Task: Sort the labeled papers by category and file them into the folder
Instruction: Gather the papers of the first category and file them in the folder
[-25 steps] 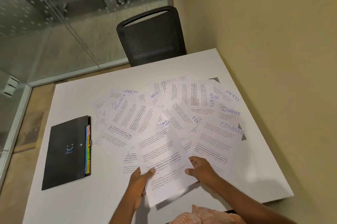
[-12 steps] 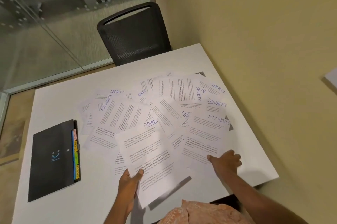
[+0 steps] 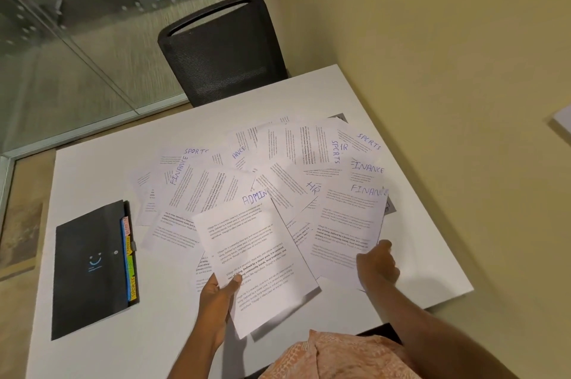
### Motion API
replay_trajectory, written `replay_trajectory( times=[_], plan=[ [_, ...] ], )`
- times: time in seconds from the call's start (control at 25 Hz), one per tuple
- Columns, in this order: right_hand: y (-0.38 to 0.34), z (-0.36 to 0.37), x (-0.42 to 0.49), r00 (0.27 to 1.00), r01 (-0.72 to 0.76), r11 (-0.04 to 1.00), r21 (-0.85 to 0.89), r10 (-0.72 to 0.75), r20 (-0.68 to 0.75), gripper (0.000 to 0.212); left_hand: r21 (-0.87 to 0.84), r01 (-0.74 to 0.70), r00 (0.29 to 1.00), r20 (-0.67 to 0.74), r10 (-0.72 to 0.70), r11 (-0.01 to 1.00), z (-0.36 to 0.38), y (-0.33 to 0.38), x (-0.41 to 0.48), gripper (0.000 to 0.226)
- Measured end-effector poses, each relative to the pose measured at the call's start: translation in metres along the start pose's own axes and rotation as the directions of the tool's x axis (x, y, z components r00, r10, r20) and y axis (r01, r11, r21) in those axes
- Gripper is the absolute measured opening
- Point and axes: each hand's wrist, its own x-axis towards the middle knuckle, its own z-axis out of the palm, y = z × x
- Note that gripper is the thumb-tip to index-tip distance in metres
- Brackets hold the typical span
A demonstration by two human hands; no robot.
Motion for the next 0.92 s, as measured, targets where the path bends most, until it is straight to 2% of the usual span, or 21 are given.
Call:
replay_trajectory(
  times=[0.08, 0.16, 0.36, 0.44, 0.52, 0.6, 0.68, 0.76, 0.84, 0.92],
  plan=[
    [0.016, -0.016, 0.008, 1.0, -0.007, 0.994, 0.113, 0.004, 0.029, 0.032, -0.008, 0.009, 1.0, -0.007, -0.009, 1.0, -0.001, 0.001, 0.0, 0.033],
    [0.031, -0.039, 0.016, 1.0, -0.009, 0.982, 0.186, 0.007, 0.013, 0.027, -0.013, 0.01, 1.0, -0.018, -0.01, 1.0, -0.001, 0.002, -0.001, 0.034],
    [0.062, -0.092, 0.046, 0.99, -0.034, 0.986, 0.166, 0.056, -0.129, 0.04, -0.027, 0.02, 0.999, -0.046, -0.021, 0.999, 0.0, 0.004, -0.002, 0.034],
    [0.063, -0.099, 0.052, 0.977, -0.06, 0.993, 0.103, 0.08, -0.199, 0.048, -0.028, 0.019, 0.999, -0.047, -0.02, 0.999, 0.001, 0.004, -0.002, 0.035],
    [0.056, -0.091, 0.052, 0.953, 0.007, 1.0, -0.012, -0.011, -0.304, 0.065, -0.032, 0.02, 0.998, -0.054, -0.022, 0.999, 0.003, 0.004, -0.003, 0.035],
    [0.037, -0.076, 0.042, 0.93, 0.153, 0.983, -0.101, -0.178, -0.323, 0.078, -0.04, 0.02, 0.998, -0.056, -0.023, 0.999, 0.004, 0.002, -0.004, 0.035],
    [0.012, -0.055, 0.034, 0.928, 0.291, 0.954, -0.077, -0.301, -0.221, 0.08, -0.05, 0.024, 0.998, -0.054, -0.027, 0.998, 0.006, 0.001, -0.005, 0.036],
    [-0.016, -0.031, 0.03, 0.928, 0.37, 0.929, 0.006, -0.369, -0.047, 0.082, -0.06, 0.025, 0.998, -0.055, -0.029, 0.998, 0.007, 0.0, -0.005, 0.038],
    [-0.047, -0.011, 0.028, 0.927, 0.366, 0.93, 0.039, -0.368, 0.071, 0.087, -0.068, 0.018, 0.998, -0.053, -0.022, 0.998, 0.008, 0.001, -0.006, 0.038],
    [-0.075, 0.004, 0.025, 0.948, 0.31, 0.95, -0.038, -0.306, 0.09, 0.096, -0.079, 0.012, 0.999, -0.049, -0.016, 0.997, 0.008, 0.002, -0.006, 0.04]
  ],
)
